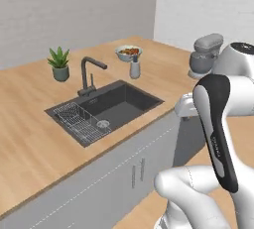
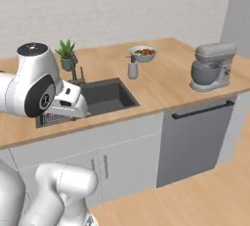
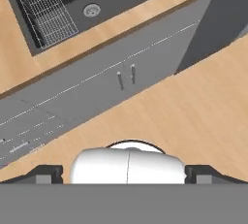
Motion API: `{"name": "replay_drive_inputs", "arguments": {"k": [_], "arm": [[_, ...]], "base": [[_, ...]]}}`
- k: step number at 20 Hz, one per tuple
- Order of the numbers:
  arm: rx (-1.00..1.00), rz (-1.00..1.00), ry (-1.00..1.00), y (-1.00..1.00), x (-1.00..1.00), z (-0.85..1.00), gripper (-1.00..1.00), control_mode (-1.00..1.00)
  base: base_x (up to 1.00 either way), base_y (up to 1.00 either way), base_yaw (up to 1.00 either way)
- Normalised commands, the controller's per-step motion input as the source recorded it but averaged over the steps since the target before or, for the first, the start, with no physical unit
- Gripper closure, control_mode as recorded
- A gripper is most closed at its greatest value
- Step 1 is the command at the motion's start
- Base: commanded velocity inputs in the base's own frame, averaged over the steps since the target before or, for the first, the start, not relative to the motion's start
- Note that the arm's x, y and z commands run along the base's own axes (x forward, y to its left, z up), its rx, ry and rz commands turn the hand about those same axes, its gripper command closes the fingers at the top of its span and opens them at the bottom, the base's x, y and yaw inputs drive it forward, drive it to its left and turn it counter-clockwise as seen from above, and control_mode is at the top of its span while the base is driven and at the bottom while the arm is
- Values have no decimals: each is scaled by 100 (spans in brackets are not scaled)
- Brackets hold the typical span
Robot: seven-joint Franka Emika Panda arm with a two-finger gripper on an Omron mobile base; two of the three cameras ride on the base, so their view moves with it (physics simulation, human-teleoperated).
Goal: Navigate to the sink.
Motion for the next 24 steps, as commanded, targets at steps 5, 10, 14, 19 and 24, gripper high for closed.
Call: {"name": "replay_drive_inputs", "arguments": {"k": [5,10,14,19,24], "arm": [[0,0,0,0,0,0,-100,100],[0,0,0,0,0,0,-100,100],[0,0,0,0,0,0,-100,100],[0,0,0,0,0,0,-100,100],[0,0,0,0,0,0,-100,100]], "base": [[56,-61,60],[55,-52,61],[45,-22,55],[57,-31,35],[62,-43,3]]}}
